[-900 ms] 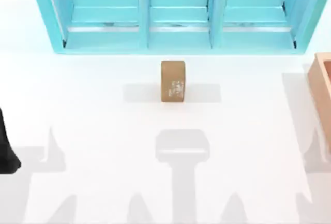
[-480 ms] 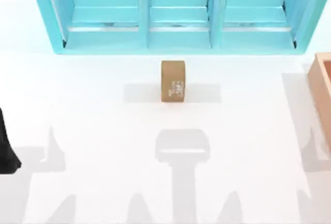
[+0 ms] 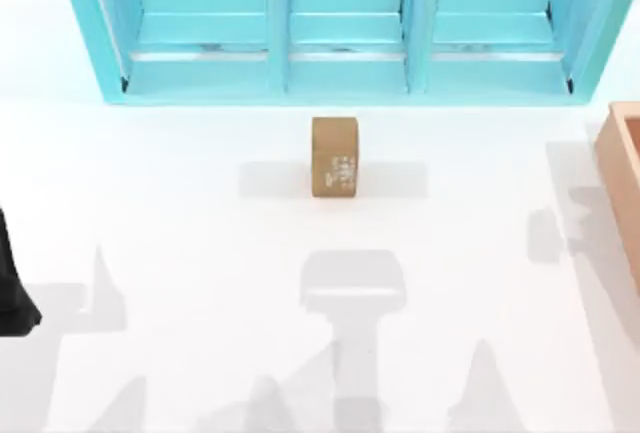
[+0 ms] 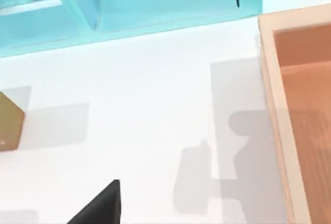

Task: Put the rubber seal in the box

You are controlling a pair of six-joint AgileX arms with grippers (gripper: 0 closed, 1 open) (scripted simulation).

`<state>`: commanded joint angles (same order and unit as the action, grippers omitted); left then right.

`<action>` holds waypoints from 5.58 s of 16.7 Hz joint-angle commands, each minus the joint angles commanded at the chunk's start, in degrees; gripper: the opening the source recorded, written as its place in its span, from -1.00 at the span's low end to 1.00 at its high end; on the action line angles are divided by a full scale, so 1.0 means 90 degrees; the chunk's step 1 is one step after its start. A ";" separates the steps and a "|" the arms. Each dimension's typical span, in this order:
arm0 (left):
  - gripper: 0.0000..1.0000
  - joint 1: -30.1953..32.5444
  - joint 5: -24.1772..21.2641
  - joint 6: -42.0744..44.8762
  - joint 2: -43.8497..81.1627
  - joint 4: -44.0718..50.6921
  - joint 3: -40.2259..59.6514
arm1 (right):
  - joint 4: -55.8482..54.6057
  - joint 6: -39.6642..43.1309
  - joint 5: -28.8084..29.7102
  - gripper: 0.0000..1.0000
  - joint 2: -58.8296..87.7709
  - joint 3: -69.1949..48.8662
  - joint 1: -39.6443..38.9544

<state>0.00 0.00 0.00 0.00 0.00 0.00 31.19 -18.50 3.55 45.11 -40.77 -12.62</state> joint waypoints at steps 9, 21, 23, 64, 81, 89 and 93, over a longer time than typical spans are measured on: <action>1.00 0.0000 0.0000 0.0000 0.0000 0.0000 0.0000 | 0.2672 -0.1818 0.0388 1.00 0.5555 -0.6311 -0.1666; 1.00 0.0000 0.0000 0.0000 0.0000 0.0000 0.0000 | 0.4678 -0.2385 0.0854 1.00 1.0439 -1.0540 -0.3014; 1.00 0.0000 0.0000 0.0000 0.0000 0.0000 0.0000 | 0.4685 -0.2384 0.0856 1.00 1.0452 -1.0551 -0.3018; 1.00 0.0000 0.0000 0.0000 0.0000 0.0000 0.0000 | 0.2890 -0.2170 0.0815 -1.00 1.1218 -0.9562 -0.2813; 1.00 0.0000 0.0000 0.0000 0.0000 0.0000 0.0000 | 0.6295 -0.2157 0.0824 -1.00 1.2174 -1.3943 -0.2797; 1.00 0.0000 0.0000 0.0000 0.0000 0.0000 0.0000 | 0.5783 -0.1366 0.0467 -1.00 1.1151 -1.2913 -0.2150; 1.00 0.0000 0.0000 0.0000 0.0000 0.0000 0.0000 | 0.5098 -0.0102 -0.0031 -1.00 0.9514 -1.0934 -0.0951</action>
<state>0.00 0.00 0.00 0.00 0.00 0.00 77.07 -19.42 3.28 130.73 -139.18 -21.18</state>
